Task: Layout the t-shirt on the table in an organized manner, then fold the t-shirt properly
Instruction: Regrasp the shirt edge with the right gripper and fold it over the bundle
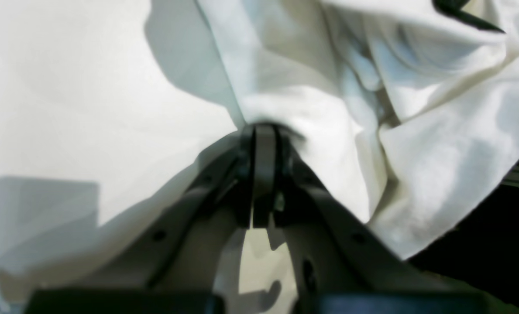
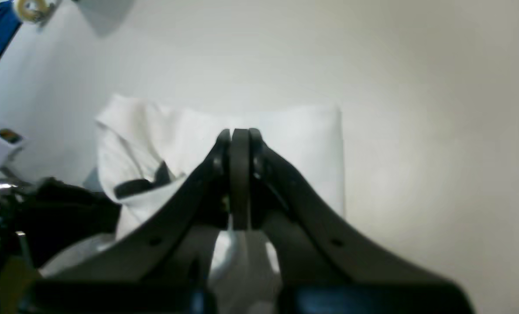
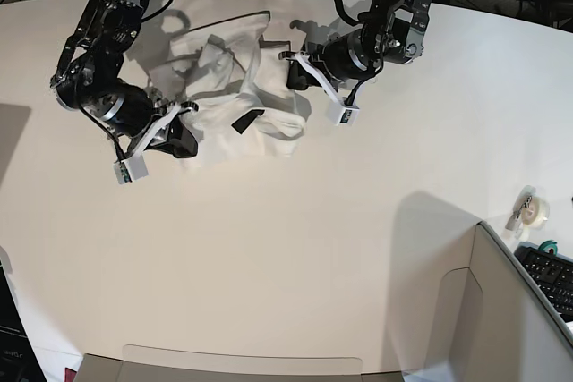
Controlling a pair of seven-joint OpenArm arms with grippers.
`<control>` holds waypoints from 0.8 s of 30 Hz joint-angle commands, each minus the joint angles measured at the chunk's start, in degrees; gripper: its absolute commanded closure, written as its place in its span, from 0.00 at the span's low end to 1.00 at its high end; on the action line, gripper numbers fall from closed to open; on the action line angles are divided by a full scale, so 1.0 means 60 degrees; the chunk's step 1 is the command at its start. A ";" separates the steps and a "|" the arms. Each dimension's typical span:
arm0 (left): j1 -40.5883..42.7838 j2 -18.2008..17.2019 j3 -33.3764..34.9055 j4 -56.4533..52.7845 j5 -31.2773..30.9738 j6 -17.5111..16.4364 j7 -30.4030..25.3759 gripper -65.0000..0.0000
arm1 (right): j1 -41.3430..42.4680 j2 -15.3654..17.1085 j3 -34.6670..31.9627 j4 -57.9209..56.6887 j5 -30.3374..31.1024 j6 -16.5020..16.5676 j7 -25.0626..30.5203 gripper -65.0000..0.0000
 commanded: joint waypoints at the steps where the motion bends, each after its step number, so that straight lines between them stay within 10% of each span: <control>1: 0.0138 -0.0156 -0.0051 -0.0280 0.1084 0.0570 0.0691 1.00 | 0.0004 0.0051 -0.0025 0.0144 -0.0263 0.0022 0.0171 1.00; 7: 0.0138 -0.0156 -0.0051 -0.0280 0.1084 0.0570 0.0691 1.00 | -0.0480 -0.0212 -0.0040 0.0159 -0.1713 0.0022 0.0186 1.00; 24: 0.0138 -0.0156 -0.0065 -0.0338 0.1084 0.0585 0.0691 1.00 | -0.0831 0.0125 -0.3205 0.1023 -0.0702 0.0095 0.0142 1.00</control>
